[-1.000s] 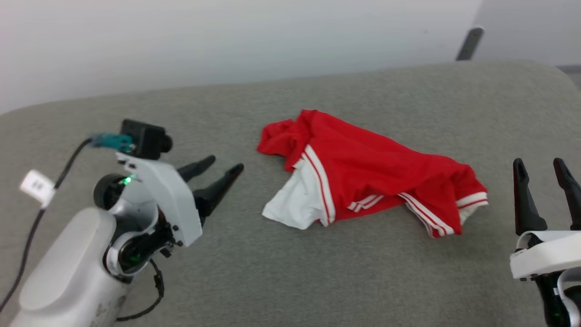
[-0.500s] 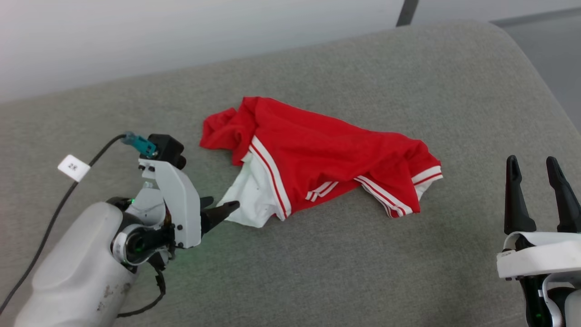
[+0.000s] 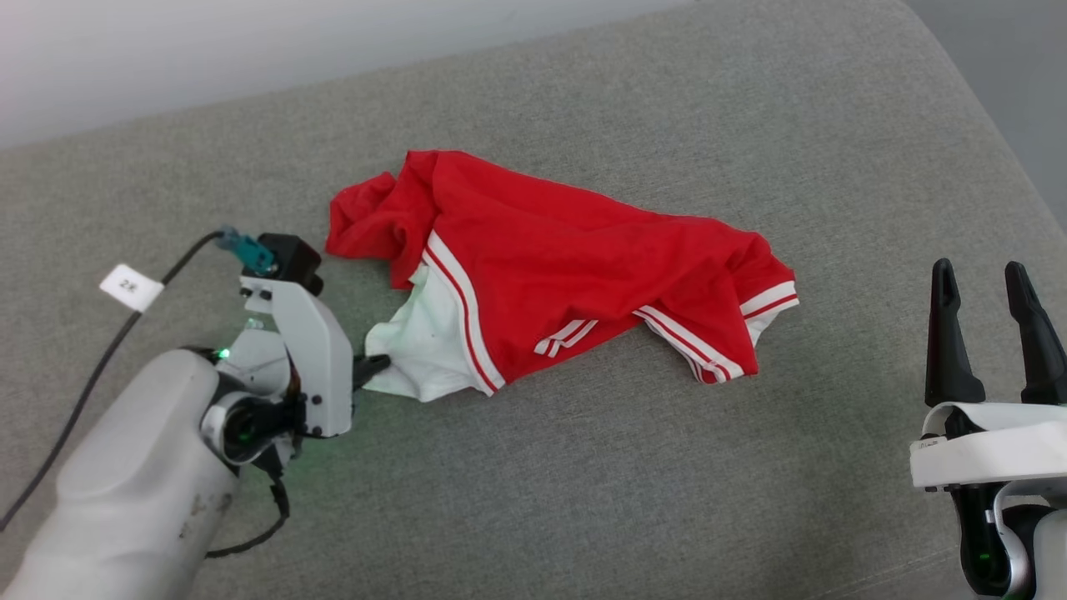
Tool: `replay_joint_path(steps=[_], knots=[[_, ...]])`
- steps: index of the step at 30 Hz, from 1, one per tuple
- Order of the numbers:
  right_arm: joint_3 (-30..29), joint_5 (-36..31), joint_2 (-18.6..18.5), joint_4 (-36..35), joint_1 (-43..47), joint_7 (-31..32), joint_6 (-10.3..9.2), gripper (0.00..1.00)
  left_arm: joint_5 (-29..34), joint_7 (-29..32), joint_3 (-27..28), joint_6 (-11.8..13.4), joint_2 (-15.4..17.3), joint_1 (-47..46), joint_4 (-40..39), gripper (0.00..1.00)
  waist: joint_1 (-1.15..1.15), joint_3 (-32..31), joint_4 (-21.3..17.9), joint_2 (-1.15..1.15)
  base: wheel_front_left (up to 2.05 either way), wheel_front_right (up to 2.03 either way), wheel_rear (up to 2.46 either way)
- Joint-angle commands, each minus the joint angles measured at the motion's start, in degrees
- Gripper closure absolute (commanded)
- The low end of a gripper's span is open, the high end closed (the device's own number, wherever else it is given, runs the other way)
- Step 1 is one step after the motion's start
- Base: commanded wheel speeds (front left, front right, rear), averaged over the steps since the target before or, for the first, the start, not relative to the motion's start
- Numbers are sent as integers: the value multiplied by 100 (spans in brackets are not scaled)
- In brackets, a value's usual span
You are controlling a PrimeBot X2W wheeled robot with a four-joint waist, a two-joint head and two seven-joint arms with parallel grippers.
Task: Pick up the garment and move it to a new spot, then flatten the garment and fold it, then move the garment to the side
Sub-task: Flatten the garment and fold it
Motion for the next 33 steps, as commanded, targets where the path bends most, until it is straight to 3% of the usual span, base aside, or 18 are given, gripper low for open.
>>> replay_joint_path(steps=[1,14,27,33], knots=[[-39,-4,5,-12,-43,-30,-5,0,-43,120,-253,20,-125,248,169,100,0,-18,55,0,0,0,0],[-206,-87,-99,-218,228,299,-5,0,-161,69,-157,18,692,-127,-335,100,0,-456,746,0,0,0,0],[-205,-70,-185,-396,446,670,-5,0,-156,16,86,570,1781,798,-959,100,0,-728,1193,0,0,0,0],[-188,-18,-188,-411,474,783,-5,0,-221,-179,116,776,1879,1268,-805,100,0,-683,1230,0,0,0,0]])
